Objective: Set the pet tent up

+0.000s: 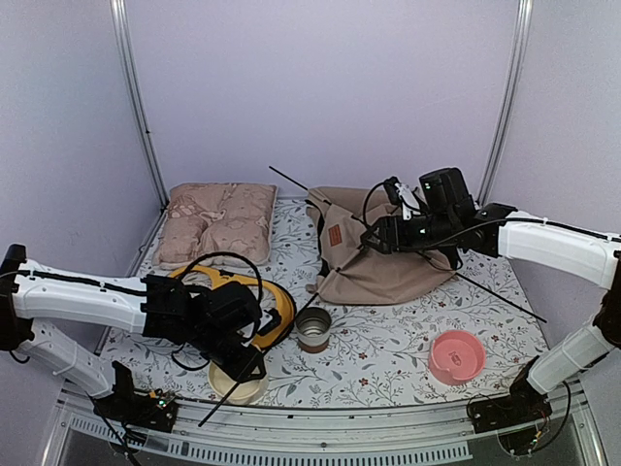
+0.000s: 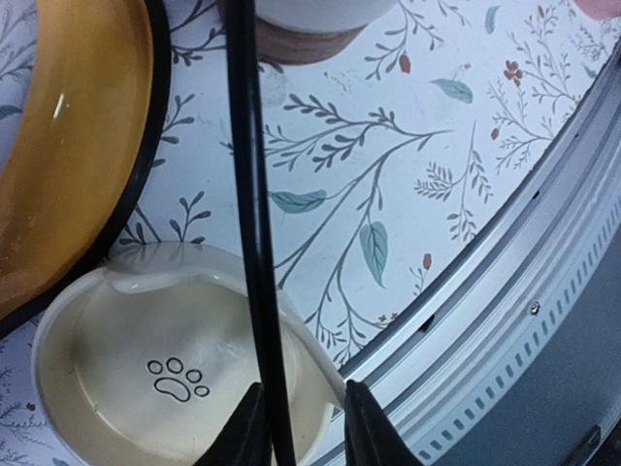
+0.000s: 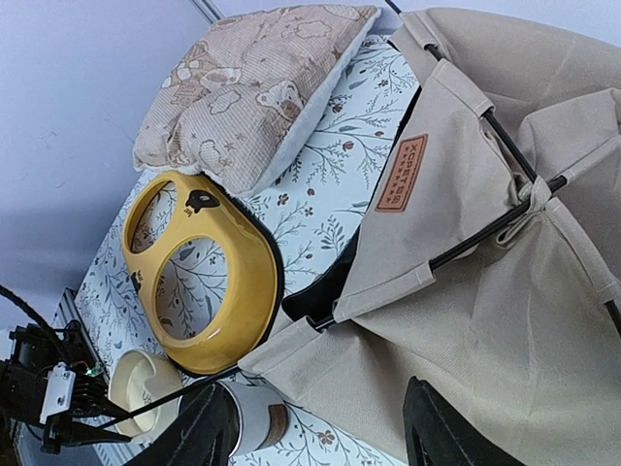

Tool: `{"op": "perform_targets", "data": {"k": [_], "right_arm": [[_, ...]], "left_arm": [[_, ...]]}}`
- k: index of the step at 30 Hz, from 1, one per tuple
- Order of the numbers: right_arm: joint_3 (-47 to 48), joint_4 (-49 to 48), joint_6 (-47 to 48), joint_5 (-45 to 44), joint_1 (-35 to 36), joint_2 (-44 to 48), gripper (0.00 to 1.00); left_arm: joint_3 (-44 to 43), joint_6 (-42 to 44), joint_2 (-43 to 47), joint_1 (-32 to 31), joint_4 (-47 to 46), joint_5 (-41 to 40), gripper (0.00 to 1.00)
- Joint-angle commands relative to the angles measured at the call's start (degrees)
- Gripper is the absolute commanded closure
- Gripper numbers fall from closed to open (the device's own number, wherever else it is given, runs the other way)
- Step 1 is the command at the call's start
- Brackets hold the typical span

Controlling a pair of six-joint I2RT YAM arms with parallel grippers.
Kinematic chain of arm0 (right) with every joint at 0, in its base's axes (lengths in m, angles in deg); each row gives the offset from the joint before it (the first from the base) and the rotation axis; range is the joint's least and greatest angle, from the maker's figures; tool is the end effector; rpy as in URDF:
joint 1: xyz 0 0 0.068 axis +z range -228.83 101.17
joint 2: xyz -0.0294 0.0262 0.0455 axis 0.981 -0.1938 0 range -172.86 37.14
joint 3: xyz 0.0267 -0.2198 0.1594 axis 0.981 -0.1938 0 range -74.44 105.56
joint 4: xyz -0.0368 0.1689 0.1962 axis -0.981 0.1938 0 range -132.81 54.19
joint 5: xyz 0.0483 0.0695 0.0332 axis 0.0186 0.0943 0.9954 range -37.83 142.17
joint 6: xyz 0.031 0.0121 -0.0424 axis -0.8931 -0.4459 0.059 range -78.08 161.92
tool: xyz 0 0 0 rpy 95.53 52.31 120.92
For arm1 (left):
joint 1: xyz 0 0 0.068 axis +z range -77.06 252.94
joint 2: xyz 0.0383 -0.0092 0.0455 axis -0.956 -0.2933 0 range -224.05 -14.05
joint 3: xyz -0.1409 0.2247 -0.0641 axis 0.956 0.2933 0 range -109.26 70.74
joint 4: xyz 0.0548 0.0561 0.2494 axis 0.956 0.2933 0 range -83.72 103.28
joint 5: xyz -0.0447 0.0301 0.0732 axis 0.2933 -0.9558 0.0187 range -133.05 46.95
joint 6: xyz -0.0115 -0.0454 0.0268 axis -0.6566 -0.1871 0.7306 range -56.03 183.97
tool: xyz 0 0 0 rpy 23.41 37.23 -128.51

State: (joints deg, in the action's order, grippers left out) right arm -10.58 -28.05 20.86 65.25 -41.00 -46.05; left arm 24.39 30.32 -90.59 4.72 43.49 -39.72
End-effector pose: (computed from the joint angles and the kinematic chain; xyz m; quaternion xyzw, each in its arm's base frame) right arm 0.2555 0.2087 0.2903 -0.1808 0.8604 0.3166 0.3560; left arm 0.0881 -0.2260 0.1979 0.2967 0.9342 -0.1701 0.1014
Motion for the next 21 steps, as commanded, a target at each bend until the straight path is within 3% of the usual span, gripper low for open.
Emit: {"op": "perform_targets", "data": {"k": [1, 6, 21], "right_arm": [[-0.8, -2.1, -0.9, 0.8, -0.1, 1.5, 0.37], [-1.1, -2.4, -0.9, 1.0, 0.0, 1.6, 0.37], [-3.1, -3.3, -5.4, -0.1, -0.1, 6.9, 0.34]], "left_arm": [[-0.9, -1.9, -0.3, -1.3, 2.2, -2.5, 0.77], [-3.1, -1.9, -0.5, -1.4, 2.3, -3.1, 0.99], [-13.9, 1.4, -1.8, -0.5, -3.3, -7.2, 1.00]]}}
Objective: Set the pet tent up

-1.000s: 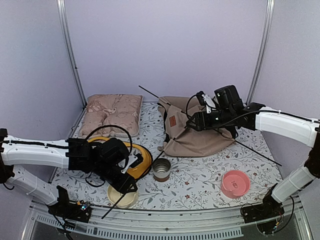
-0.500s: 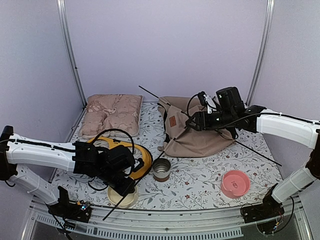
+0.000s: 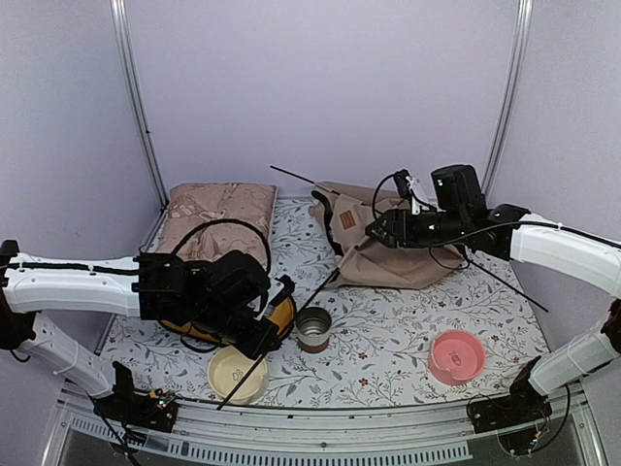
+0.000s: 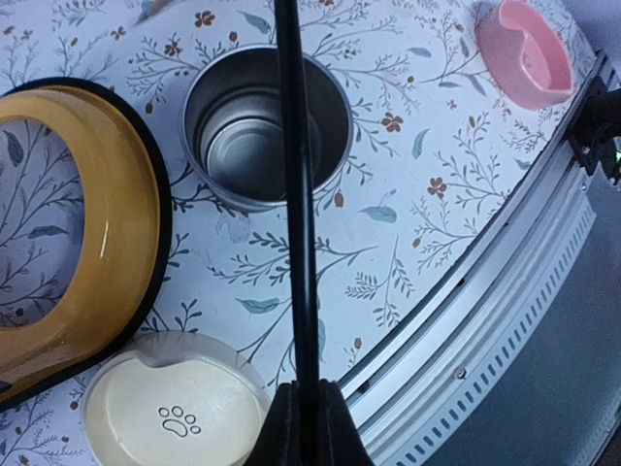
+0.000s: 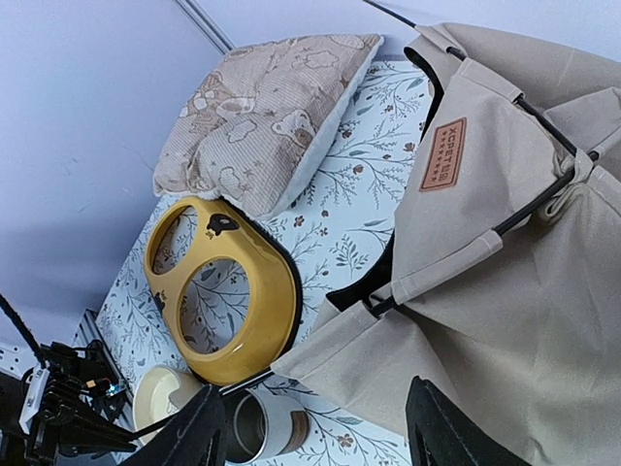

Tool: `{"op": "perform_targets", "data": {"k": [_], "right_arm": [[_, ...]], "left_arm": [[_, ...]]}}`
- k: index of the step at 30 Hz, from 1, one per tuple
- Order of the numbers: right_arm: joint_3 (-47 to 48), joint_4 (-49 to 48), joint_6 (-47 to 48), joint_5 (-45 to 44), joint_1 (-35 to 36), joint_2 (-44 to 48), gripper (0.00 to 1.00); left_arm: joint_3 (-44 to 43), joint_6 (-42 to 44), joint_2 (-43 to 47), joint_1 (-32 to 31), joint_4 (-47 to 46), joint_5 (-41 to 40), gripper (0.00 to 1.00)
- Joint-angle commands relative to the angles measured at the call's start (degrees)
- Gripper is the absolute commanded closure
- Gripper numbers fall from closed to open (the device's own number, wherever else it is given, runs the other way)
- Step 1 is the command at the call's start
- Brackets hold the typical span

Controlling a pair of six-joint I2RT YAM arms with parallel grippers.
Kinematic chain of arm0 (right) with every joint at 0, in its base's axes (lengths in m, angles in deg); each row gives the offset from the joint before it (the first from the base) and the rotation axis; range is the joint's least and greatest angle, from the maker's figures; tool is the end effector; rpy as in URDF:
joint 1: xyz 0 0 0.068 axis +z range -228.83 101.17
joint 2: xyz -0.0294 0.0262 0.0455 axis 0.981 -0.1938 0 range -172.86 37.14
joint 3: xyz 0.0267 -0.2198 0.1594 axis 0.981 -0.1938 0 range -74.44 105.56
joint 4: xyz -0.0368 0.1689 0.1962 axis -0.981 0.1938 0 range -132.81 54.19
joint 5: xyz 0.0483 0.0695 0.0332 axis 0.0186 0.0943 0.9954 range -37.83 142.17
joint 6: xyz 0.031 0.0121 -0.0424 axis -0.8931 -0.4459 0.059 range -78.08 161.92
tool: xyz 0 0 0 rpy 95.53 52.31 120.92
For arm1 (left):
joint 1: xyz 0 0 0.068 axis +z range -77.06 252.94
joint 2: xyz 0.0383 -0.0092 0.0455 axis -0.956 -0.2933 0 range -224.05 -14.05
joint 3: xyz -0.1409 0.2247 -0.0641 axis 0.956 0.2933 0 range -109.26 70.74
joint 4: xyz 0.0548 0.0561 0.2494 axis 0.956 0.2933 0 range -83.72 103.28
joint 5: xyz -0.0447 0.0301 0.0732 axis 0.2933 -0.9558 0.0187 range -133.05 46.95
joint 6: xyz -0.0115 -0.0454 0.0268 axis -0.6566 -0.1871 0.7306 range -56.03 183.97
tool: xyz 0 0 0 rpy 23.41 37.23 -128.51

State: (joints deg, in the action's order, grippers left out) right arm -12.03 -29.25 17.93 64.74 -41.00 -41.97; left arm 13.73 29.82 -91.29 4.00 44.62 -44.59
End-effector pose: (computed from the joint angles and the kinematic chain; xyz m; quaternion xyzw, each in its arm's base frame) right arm 0.2448 0.2000 0.3050 -0.1580 0.8491 0.3358 0.3759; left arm 0.0978 -0.2511 0.2492 0.2843 0.9196 -0.2041 0.1786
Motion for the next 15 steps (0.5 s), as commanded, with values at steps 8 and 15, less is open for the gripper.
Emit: {"op": "perform_targets", "data": {"k": [8, 15], "right_arm": [[-7.6, -6.7, -7.1, 4.3, -0.1, 8.4, 0.34], [-16.4, -14.5, -12.1, 9.4, 1.5, 14.6, 0.35]], "left_arm": [[-7.8, 1.5, -4.4, 3.9, -12.1, 0.7, 1.00], [-11.8, 0.2, -8.1, 8.0, -18.0, 4.9, 1.00]]}}
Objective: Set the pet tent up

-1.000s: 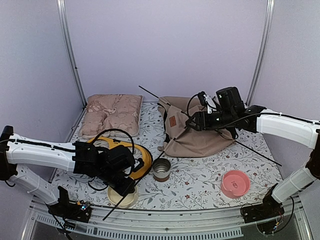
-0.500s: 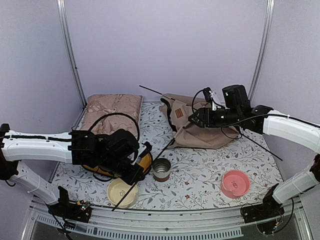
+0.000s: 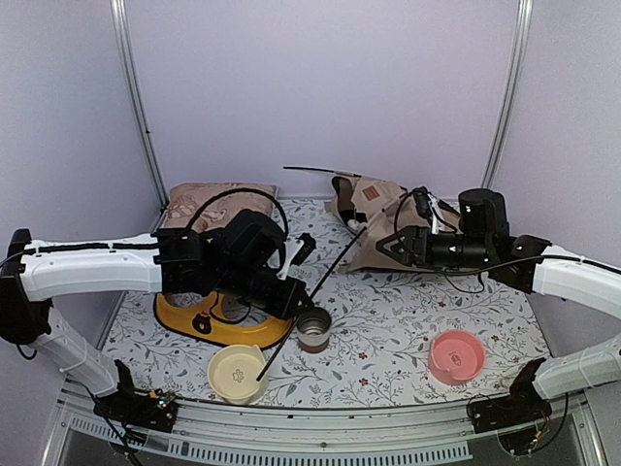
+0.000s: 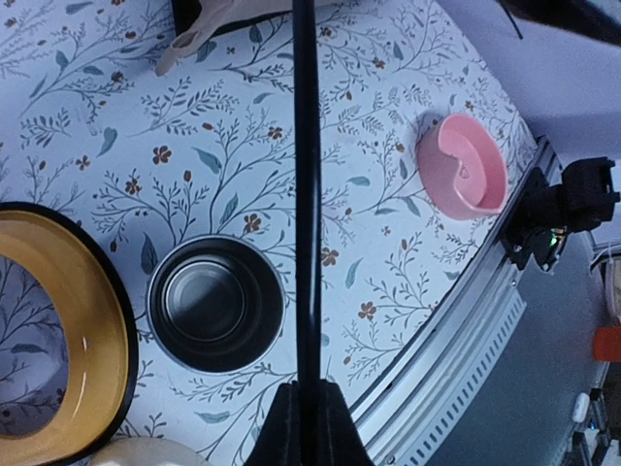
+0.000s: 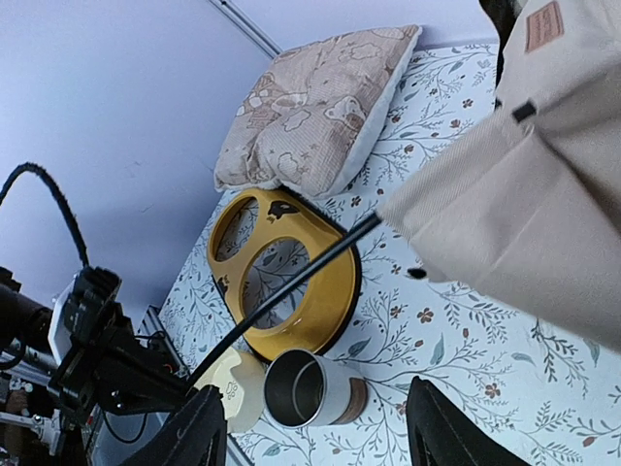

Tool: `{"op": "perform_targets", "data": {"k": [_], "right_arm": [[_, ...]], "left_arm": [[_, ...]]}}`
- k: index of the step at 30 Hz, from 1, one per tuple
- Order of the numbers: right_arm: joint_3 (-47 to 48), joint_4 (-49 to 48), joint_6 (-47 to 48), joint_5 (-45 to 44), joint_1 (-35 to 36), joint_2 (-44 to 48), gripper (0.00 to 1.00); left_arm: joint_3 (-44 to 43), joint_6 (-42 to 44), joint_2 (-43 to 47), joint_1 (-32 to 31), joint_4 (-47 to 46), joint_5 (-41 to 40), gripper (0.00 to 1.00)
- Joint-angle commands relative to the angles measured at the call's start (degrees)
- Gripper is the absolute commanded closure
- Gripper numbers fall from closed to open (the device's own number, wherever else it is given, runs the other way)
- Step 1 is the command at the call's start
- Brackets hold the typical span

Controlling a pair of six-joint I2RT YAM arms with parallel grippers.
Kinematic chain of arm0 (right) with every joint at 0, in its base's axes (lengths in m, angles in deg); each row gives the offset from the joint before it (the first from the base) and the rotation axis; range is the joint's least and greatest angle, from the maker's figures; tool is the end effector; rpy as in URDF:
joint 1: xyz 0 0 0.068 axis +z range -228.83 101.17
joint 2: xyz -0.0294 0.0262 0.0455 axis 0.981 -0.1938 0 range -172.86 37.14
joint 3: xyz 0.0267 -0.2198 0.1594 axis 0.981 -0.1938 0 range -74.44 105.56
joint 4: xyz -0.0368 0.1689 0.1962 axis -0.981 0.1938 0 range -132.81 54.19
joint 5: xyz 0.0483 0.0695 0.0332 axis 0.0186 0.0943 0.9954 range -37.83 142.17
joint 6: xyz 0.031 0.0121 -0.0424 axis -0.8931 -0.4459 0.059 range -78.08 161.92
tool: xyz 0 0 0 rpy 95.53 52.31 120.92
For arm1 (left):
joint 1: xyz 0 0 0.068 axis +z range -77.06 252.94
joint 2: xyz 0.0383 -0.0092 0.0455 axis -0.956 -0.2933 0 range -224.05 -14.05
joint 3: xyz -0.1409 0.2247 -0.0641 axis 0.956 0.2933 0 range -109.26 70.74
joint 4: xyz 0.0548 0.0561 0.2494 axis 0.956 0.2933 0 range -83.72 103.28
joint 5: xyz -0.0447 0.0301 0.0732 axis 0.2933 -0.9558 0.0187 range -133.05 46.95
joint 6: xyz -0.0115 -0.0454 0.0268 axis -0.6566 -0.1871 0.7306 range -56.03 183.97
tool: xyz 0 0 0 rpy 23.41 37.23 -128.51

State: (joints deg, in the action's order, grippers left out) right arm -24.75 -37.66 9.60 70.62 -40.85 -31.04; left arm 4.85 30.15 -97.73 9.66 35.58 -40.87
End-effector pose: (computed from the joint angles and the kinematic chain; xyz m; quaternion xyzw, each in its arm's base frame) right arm 0.2074 0.1763 0.2946 -0.1284 0.8208 0.4207 0.3644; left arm 0.1414 -0.2839 0.2780 0.2433 0.8981 -0.2859 0.2289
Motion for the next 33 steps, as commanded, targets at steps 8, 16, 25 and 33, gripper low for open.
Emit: {"op": "perform_targets", "data": {"k": [8, 16, 25, 33], "right_arm": [[-10.5, -14.7, -6.6, 1.1, 12.7, 5.3, 0.37], [-12.1, -25.9, -9.2, -6.1, 24.8, -3.5, 0.38], [-10.7, -31.0, -12.6, -8.9, 28.8, -10.9, 0.45], [-10.6, -30.9, -13.4, -7.8, 29.5, -11.9, 0.55]], "left_arm": [[-6.9, -1.6, -6.2, 4.2, -13.3, 5.8, 1.00], [-11.2, -1.7, -9.9, 4.3, -14.7, 8.5, 1.00], [-12.5, -2.4, -11.2, 4.3, -15.9, 9.2, 1.00], [-14.7, -1.9, -12.5, 4.4, -15.9, 8.3, 1.00]]}}
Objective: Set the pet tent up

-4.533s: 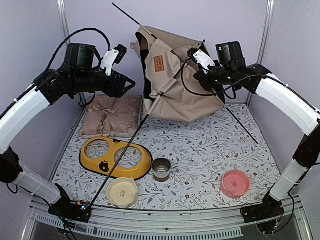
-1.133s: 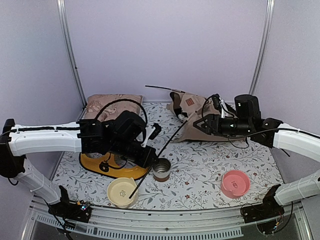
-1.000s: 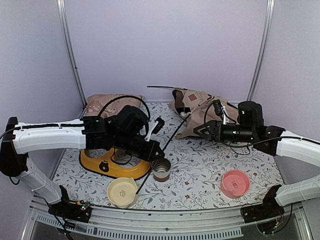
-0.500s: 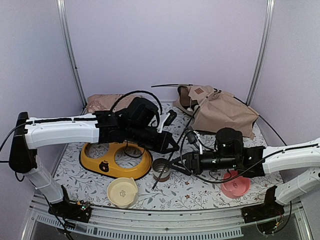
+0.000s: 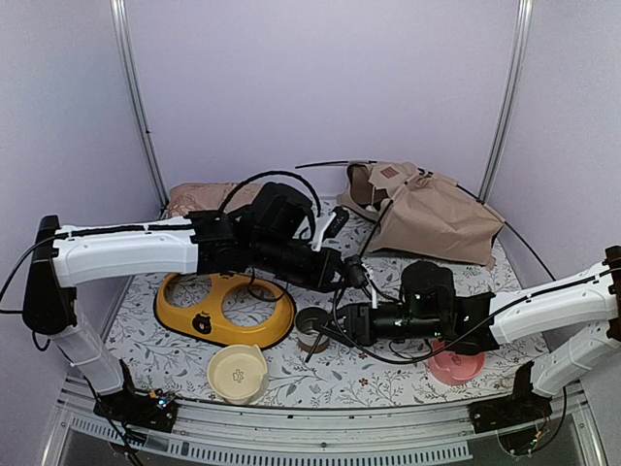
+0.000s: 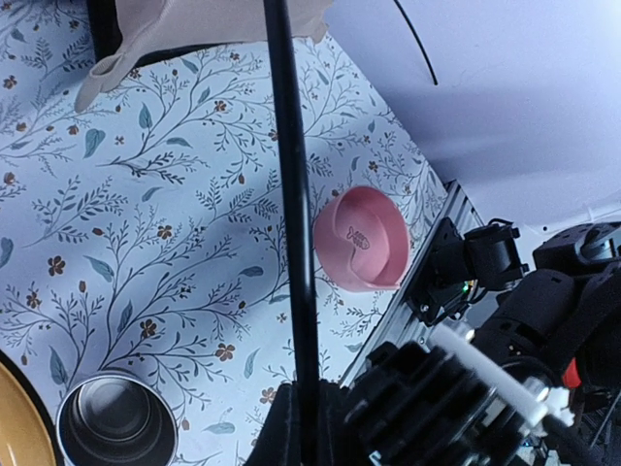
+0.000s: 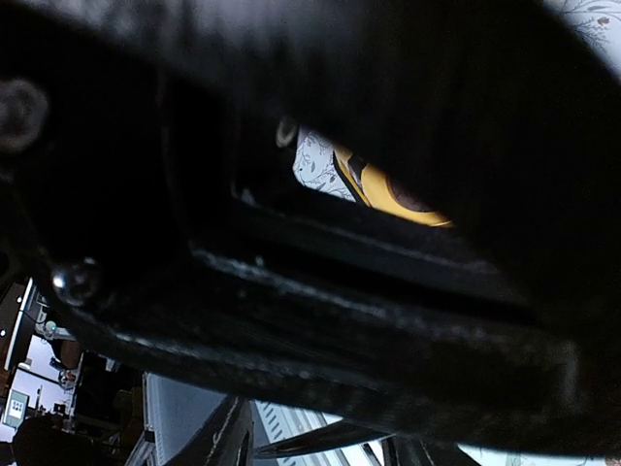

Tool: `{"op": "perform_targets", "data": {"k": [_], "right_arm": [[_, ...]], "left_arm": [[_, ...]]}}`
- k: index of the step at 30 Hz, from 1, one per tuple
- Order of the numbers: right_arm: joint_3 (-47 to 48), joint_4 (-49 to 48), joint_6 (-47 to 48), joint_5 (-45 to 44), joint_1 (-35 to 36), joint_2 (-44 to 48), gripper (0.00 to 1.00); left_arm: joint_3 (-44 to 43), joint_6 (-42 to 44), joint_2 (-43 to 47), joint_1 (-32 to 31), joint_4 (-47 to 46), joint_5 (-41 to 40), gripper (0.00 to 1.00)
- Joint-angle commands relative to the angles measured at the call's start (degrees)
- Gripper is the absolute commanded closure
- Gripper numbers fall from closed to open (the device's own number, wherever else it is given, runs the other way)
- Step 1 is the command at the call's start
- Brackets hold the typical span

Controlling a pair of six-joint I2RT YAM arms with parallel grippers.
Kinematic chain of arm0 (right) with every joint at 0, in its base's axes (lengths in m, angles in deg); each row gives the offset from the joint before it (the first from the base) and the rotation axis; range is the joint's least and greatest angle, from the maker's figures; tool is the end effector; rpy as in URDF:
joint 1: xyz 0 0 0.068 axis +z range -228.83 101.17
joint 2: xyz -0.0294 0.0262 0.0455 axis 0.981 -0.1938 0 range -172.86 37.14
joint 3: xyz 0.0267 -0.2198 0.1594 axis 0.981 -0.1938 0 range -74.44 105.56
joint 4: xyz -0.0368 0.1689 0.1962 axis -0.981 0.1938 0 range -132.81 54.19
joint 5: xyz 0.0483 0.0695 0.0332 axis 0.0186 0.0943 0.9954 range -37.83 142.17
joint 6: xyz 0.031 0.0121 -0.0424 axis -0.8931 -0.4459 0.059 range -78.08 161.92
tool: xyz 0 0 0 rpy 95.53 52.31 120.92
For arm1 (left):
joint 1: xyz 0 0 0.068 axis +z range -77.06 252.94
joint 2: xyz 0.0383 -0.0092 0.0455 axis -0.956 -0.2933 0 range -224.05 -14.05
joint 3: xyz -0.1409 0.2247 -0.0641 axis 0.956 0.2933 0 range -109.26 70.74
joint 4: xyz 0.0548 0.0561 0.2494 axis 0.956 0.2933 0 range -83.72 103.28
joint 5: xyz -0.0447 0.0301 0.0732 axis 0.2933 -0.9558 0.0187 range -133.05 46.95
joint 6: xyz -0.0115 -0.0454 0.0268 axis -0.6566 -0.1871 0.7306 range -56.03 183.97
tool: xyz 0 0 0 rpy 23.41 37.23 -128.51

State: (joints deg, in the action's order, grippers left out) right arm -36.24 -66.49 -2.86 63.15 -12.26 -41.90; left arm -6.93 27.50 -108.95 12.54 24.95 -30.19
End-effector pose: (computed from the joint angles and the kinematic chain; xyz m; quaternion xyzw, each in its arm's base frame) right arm 0.1124 0.2766 0.2257 -0.2072 0.7758 0.5315 0.2696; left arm 0.1820 -0.3364 0.2976 0.2333 0.8552 -0.4043 0.2252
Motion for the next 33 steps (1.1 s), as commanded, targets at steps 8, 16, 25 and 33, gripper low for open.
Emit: {"op": "perform_targets", "data": {"k": [8, 16, 25, 33], "right_arm": [[0.8, -0.7, -1.8, -0.2, 1.6, -0.8, 0.74], [0.4, 4.4, -2.6, -2.5, 1.8, 2.7, 1.00], [1.3, 9.0, -1.6, -2.6, 0.1, 7.9, 1.00], [3.8, 11.1, 0.3, 1.5, -1.9, 8.4, 1.00]], "left_arm": [[-4.1, 1.4, -2.0, 1.6, -5.1, -2.7, 1.00], [-4.4, 3.3, -1.6, 1.6, -5.8, -2.8, 1.00], [3.6, 8.3, 8.0, 1.5, -11.5, -3.2, 0.57], [14.0, 9.1, 18.6, 4.2, -18.7, -7.3, 0.49]]}}
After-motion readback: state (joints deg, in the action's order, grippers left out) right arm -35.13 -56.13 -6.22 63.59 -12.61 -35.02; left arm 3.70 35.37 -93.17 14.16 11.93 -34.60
